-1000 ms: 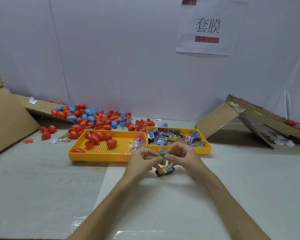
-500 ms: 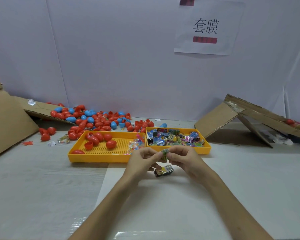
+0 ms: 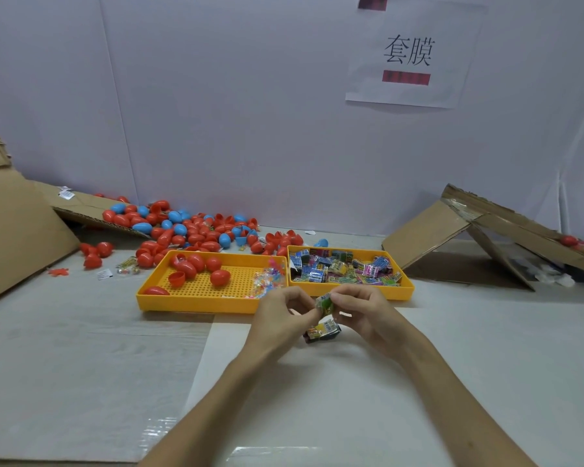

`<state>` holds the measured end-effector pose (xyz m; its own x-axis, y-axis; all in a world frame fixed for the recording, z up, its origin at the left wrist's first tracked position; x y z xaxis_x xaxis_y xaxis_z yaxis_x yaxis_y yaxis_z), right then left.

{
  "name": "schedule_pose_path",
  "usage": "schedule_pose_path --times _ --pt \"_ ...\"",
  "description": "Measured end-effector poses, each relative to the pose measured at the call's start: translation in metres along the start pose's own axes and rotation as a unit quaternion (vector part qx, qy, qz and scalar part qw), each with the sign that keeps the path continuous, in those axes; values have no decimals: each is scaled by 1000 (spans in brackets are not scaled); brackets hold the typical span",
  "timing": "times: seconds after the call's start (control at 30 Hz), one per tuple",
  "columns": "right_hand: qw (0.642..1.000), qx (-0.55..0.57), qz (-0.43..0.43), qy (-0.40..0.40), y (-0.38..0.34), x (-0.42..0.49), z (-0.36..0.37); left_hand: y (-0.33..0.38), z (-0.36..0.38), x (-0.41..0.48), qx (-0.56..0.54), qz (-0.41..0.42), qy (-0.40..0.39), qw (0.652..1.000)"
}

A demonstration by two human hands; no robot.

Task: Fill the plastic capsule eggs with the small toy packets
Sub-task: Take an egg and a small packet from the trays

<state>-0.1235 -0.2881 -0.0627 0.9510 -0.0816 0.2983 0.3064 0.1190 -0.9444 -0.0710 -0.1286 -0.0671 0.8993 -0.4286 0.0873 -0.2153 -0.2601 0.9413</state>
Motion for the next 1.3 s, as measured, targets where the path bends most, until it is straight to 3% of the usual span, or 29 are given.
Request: schedule_pose_path --times 0.37,0.63,0.83,1.0,1.17,1.3 --pt "1000 -9 17 -2 -2 -1 1 -4 -8 1 -65 -93 2 994" --pt "999 -18 27 0 -1 0 0 -2 -3 -1 -33 -88 -45 995" --pt "999 -7 30 6 -1 -1 0 -4 -3 -1 -18 -72 -30 997" --pt "1000 7 26 0 -2 -1 0 -7 -4 2 -78 -119 -55 988" --pt "999 20 25 -28 -3 -2 2 -10 -2 1 -190 -187 -114 957" --pt "999 24 20 -17 -3 -2 2 -9 -2 2 -132 -159 -100 973"
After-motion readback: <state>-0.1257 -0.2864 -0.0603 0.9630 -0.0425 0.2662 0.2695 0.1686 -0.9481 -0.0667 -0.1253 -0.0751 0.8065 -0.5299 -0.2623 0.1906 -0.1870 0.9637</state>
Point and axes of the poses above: each hand's wrist, its own x-axis towards the middle knuckle, its own z-axis out of the palm, y = z × x, the point moved 4 cm from there along x, towards the middle knuckle, and after that the axes turned 13 degrees about -z, right-handed, at the moved point
